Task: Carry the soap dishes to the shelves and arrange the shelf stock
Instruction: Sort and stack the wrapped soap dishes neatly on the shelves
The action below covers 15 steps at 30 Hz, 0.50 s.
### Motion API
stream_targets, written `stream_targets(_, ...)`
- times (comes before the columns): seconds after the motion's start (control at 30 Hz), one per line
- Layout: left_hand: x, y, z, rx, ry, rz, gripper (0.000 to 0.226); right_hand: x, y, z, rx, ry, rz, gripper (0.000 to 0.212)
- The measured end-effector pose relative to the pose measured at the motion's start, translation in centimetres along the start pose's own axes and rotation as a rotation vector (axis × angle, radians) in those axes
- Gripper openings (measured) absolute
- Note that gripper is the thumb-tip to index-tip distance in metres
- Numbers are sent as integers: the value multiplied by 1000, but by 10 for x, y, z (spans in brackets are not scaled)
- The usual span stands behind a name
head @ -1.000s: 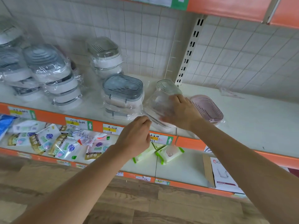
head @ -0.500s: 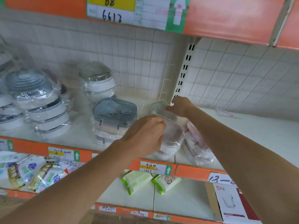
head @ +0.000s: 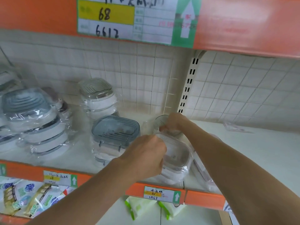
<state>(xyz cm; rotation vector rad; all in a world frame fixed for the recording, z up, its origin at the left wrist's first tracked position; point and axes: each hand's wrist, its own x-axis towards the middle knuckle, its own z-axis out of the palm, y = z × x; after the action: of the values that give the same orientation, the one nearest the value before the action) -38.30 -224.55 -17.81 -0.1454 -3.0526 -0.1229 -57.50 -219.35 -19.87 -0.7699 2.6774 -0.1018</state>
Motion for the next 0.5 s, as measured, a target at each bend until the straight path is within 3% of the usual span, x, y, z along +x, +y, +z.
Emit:
stream_targets(0.07,0,0,1,-14,-5,-7,21,-3,-2,-8,69,96,3,52)
stream_targets(0.2,-2,4,3,-59,8,-28,19,-8,-9,-23,199,306,-60,79)
stream_targets(0.37,-19,11,-4,-177,129,-10,33,-35,-29,-43,363,471,-166,74)
stream_targets(0.5,-50,14,-16,-221,212,-35,41,-79,-53,-47,485,472,-313,69)
